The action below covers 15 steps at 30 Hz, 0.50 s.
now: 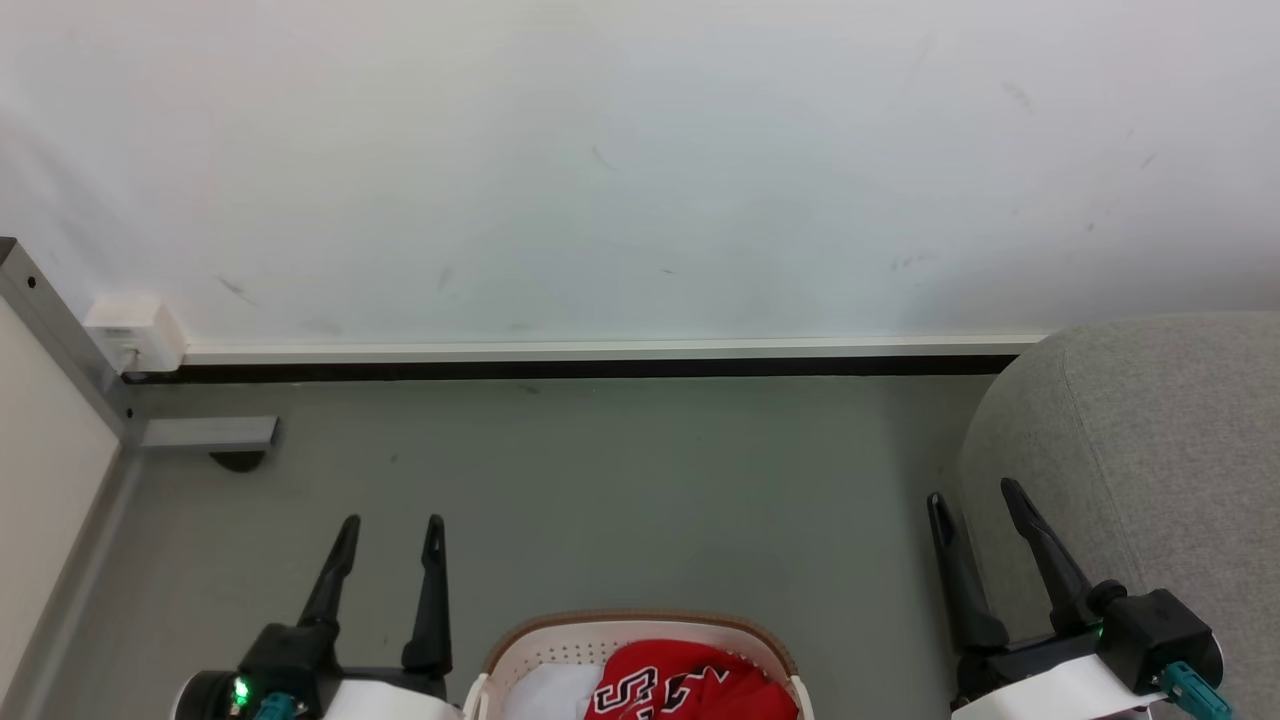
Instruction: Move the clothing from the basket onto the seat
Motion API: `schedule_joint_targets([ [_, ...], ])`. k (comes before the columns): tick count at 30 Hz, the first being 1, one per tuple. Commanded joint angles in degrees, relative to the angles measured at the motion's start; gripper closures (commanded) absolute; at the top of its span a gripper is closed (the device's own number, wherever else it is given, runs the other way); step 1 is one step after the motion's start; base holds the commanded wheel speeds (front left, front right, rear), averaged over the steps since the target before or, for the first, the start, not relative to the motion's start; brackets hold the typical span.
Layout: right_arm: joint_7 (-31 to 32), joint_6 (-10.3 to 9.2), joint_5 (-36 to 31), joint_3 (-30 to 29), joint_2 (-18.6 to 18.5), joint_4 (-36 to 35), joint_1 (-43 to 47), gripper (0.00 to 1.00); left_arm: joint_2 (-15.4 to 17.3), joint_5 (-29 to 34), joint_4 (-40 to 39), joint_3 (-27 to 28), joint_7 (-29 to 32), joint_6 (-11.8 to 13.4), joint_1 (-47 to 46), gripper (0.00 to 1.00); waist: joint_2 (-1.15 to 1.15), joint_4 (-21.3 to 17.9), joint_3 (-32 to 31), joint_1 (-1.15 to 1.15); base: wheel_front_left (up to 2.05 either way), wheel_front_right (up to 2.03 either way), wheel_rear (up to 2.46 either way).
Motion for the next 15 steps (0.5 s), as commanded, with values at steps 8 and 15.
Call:
schedule_joint_targets([
  [8, -0.2, -0.12, 0.5, 0.3, 0.0, 0.6, -0.8, 0.0, 0.5, 0.4, 0.2, -0.2, -0.1, 0.0, 0.2, 0.0, 0.0, -0.1, -0.1, 0.0, 0.0, 0.0, 0.0],
  [15, -0.2, -0.12, 0.7, 0.4, 0.0, 0.9, -1.0, 0.0, 0.5, 0.5, 0.4, -0.1, -0.1, -0.2, 0.1, 0.0, 0.0, -0.3, -0.2, 0.0, 0.0, 0.0, 0.0],
])
